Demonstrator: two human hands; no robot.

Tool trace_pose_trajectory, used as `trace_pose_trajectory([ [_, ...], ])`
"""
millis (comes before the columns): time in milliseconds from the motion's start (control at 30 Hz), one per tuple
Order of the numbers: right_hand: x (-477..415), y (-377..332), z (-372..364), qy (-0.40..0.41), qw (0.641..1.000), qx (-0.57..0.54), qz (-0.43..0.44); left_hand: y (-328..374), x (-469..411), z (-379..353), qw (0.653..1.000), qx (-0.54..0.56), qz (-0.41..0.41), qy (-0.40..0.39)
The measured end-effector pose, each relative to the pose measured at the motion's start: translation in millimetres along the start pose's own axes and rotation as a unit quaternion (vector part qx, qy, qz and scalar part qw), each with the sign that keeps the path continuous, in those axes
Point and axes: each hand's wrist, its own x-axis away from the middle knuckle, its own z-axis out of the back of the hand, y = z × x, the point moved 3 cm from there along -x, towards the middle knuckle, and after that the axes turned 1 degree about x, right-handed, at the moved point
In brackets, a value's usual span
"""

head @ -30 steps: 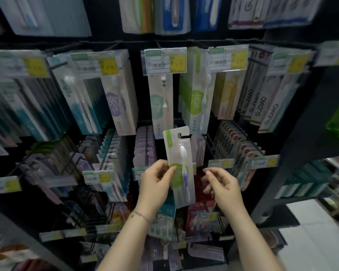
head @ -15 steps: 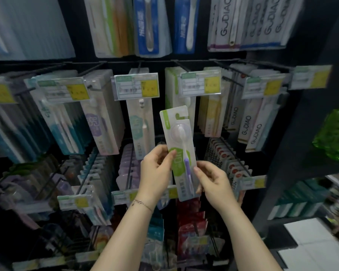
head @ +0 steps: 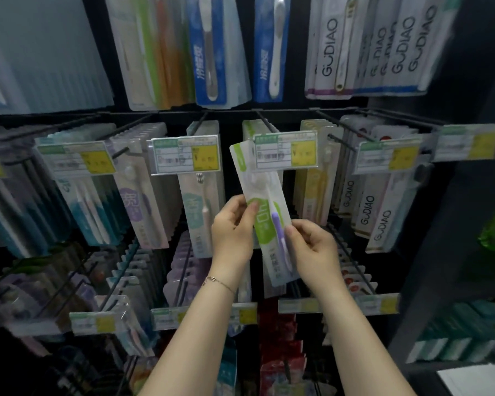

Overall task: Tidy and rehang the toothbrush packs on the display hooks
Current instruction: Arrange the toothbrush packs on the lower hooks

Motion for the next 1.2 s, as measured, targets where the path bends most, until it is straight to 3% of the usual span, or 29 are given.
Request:
trace_pose_trajectory([
  [333,-13,0,11,0.056,0.996,0.070,0.030,0,-5,-17,0.999,0.018,-0.027,-0.030],
  [467,-9,11,10,0.043,0.998,0.050,0.005,-8,-8,-20,0.997,-0.031,-0.045,-0.053],
  [800,7,32,-1,0.026,0.997,0.039,-0.060,-21,2,3,0.976,-0.187,-0.113,0.023],
  [900,18,40,7,0.032,0.988,0.136,-0.065,-34,14,10,0.958,-0.249,-0.138,0.026],
  [1000,29,42,15,0.046,0.961,0.270,-0.026,-48,29,8,0.929,-0.334,-0.157,-0.018],
  [1200,54,43,24,0.076,0.929,0.356,0.068,-62,66,1,0.845,-0.476,-0.215,-0.112],
])
